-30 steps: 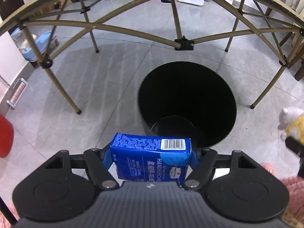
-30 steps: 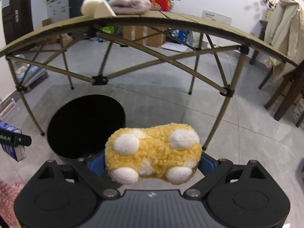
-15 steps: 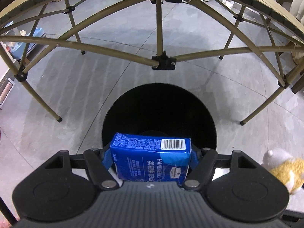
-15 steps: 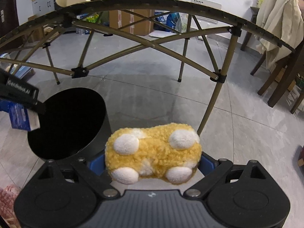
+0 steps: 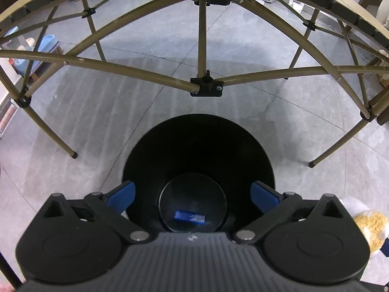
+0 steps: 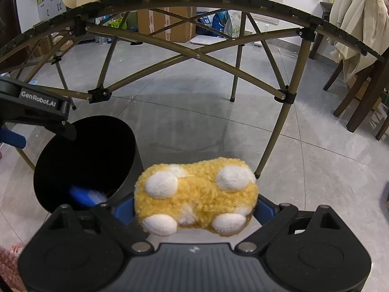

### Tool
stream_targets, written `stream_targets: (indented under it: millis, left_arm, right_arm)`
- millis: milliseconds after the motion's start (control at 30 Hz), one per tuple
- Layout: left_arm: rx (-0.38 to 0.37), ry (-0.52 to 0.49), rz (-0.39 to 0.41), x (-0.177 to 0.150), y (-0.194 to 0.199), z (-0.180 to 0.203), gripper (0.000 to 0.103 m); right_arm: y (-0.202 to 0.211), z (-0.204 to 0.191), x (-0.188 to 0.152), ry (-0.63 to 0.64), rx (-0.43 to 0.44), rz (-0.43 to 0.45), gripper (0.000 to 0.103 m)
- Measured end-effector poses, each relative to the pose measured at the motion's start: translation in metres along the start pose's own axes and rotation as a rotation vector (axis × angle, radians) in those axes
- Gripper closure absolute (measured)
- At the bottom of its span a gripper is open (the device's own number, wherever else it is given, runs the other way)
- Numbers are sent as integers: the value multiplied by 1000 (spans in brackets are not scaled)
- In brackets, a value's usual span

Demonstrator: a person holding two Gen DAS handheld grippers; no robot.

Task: Collect trash
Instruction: 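Open the left gripper to drop the blue carton into the bin, then move the right gripper over the bin and open it to drop the plush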

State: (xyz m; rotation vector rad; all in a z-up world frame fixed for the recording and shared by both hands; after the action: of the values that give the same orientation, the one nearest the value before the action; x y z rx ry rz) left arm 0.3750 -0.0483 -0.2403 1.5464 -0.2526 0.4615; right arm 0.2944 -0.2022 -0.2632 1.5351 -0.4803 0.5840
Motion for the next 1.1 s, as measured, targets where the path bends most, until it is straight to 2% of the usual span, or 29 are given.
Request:
stream_targets:
  millis: [300,667,933,1100]
  left_arm:
    - [32,11,29,0,4,-20,0]
    - [103,95,72,-4,19,-84,0]
    - [162,149,106,-5,28,-126,0]
    - [215,169,141,-7,34,-146,0]
  right_arm:
    - [-1,-13,9,17,25,17,8]
    - [11,-51,26,60,121,35,8]
    - [13,-62,31,94,167,3,8]
    - [3,-57,37,85,181,-50,8]
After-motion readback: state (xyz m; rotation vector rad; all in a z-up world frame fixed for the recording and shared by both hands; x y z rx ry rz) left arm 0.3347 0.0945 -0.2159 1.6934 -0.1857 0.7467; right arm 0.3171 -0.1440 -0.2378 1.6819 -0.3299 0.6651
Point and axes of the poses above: each gripper's, at about its wrist camera, not at the fingertips, and y roughly against the way its jaws point, z to its right, x to its top, the point moved 4 cm from there along -y, roughly the way its jaws point
